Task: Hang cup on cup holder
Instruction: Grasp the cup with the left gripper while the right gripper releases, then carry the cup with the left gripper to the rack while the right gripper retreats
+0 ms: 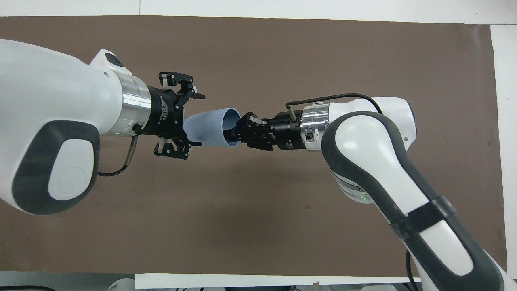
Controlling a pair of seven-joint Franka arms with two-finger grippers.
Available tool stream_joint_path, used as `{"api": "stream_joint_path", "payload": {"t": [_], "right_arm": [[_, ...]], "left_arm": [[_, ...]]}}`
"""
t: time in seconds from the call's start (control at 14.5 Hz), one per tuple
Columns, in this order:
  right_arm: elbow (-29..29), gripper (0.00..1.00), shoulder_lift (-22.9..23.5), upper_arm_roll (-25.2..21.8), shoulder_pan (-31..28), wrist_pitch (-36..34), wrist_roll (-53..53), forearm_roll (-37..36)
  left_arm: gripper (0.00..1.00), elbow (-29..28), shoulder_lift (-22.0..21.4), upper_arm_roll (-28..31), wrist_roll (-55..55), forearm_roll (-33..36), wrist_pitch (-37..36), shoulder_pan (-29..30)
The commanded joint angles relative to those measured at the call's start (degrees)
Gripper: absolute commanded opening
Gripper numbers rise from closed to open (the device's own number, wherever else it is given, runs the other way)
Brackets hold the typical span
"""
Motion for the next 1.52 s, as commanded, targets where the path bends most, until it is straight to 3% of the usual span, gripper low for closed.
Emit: {"api": "stream_joint_path", "payload": {"t": [0.0,0.14,0.21,0.28,0.35,0.62,0.69,0.76,0.83,1.04,1.31,1.45], "right_arm": [[-1.88,0.0,-1.63,-0.06,0.07,0.56,0.61,1.27],[-1.88,0.0,-1.63,-0.06,0.07,0.56,0.61,1.27],[-1.88,0.0,-1.63,-0.06,0.07,0.56,0.61,1.36],[-1.79,0.0,-1.63,-0.14,0.07,0.56,0.61,1.27],[-1.88,0.0,-1.63,-0.15,0.07,0.65,0.61,1.27],[-1.79,0.0,-1.63,-0.15,0.07,0.56,1.05,1.27],[-1.79,0.08,-1.63,-0.15,0.07,0.65,1.58,1.27],[-1.7,0.66,-1.63,-0.15,0.16,1.08,2.28,1.36],[-1.62,0.96,-1.63,-0.06,0.07,1.87,3.5,1.27],[-1.0,1.0,-1.72,-0.5,-0.54,1.7,4.04,-1.44],[0.49,1.0,-3.91,-0.85,-8.17,1.26,4.04,-17.86],[0.49,1.0,-4.53,-0.76,-13.44,0.91,4.04,-23.31]], "left_arm": [[1.0,-1.97,0.9,0.52,-0.91,-0.86,1.63,-2.25],[1.0,-3.29,0.99,0.52,-0.83,-0.86,2.68,-3.13],[0.95,-3.91,0.99,0.52,-0.83,-0.86,3.47,-3.31],[0.34,-4.0,1.16,0.52,-0.91,-0.77,3.13,-3.31],[0.0,-4.0,1.25,0.52,-0.04,-0.6,3.74,-3.48],[0.0,-3.56,1.34,0.52,-0.3,-0.77,3.57,-3.57],[0.0,-3.56,1.34,0.52,-0.3,-0.77,3.4,-3.57],[0.0,-3.56,1.34,0.52,-0.39,-0.77,3.22,-3.4],[0.0,-3.47,1.34,0.52,-0.47,-0.77,2.78,-3.14],[0.0,-2.77,1.25,0.78,-0.65,-0.86,0.77,-2.44],[0.0,-2.59,1.25,1.13,-0.04,0.46,-0.91,0.9],[0.0,-2.33,1.16,1.13,6.87,8.5,-4.32,3.45]]}}
